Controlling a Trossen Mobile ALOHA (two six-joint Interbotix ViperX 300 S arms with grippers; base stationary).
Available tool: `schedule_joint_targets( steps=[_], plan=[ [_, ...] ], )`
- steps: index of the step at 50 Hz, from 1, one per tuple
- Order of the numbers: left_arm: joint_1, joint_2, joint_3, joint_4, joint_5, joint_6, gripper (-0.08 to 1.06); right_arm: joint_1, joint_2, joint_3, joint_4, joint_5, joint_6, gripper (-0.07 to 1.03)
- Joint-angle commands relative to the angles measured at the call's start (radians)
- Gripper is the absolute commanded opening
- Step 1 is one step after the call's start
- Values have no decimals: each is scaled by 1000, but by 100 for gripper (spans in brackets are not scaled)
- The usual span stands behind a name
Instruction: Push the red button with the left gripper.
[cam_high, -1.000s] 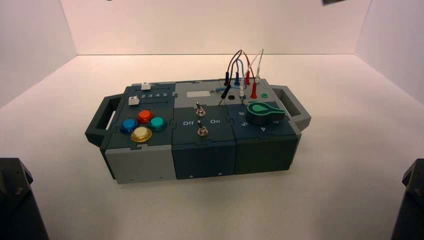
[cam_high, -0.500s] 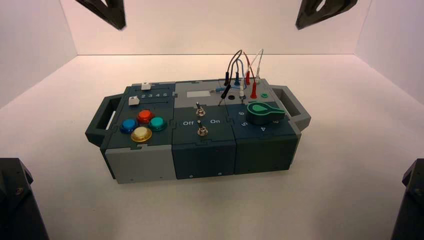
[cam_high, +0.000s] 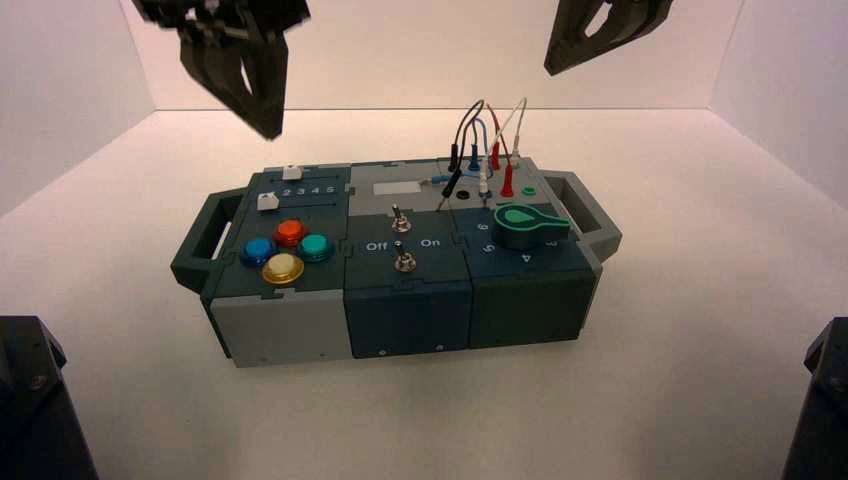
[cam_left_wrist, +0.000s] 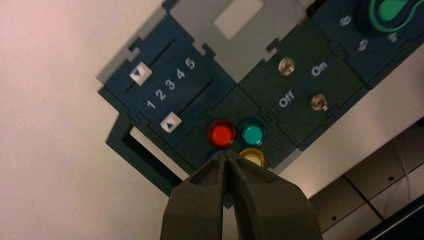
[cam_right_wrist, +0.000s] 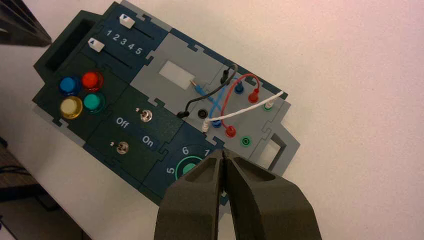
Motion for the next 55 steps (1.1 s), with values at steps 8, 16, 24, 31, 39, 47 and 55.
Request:
schedule_joint_targets(
  steps=[8, 16, 24, 31, 39, 47, 55],
  plan=[
    [-2, 69, 15, -17, -51, -5, -3, 14, -12, -31, 6, -12, -2, -2],
    [-2, 114, 18, -17, -78, -5, -3, 14, -14, -31, 6, -14, -3, -2],
    [-2, 135, 21, -20, -94, -8, -3, 14, -20, -35, 8, -14, -3, -2],
    [-2, 137, 31, -20, -107, -17, -3, 14, -20, -35, 11, -14, -3, -2],
    [-2, 153, 44, -21, -120, -20, -3, 14, -20, -34, 11, -18, -2, -2],
    [-2, 170, 51, -26, -130, -23, -3, 14, -20, -35, 12, -20, -2, -2],
    [-2, 193, 48, -29, -163, -21, -3, 14, -21, -46, 14, -20, -2, -2]
  ],
)
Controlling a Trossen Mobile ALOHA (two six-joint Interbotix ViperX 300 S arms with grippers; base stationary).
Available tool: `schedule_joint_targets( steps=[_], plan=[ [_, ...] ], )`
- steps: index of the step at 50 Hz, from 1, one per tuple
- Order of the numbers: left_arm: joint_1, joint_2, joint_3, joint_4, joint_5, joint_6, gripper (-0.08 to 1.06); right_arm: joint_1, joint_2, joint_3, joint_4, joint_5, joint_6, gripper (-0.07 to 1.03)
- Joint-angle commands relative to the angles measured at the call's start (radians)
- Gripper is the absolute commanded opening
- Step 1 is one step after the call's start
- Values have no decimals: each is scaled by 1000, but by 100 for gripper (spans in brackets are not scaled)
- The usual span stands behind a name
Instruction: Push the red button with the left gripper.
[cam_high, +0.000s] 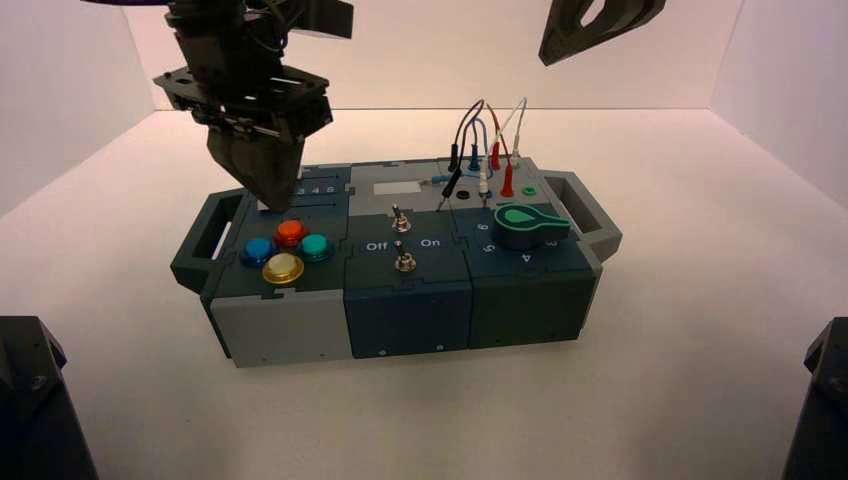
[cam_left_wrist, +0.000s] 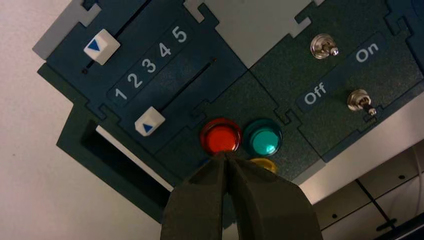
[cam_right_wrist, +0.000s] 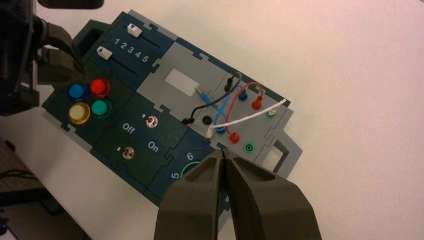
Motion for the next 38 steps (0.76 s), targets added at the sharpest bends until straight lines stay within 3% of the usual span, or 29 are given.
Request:
schedule_joint_targets(
  steps=[1, 23, 38],
  plan=[
    [-2, 11, -12, -5, -23, 0, -3, 6, -8, -41, 6, -9, -3, -2],
    [-2, 132, -23, 2, -52, 14, -3, 6, -44, -40, 6, -9, -2, -2],
    [-2, 35, -26, -2, -43, 3, -3, 6, -78, -29, 6, -15, -2, -2]
  ],
)
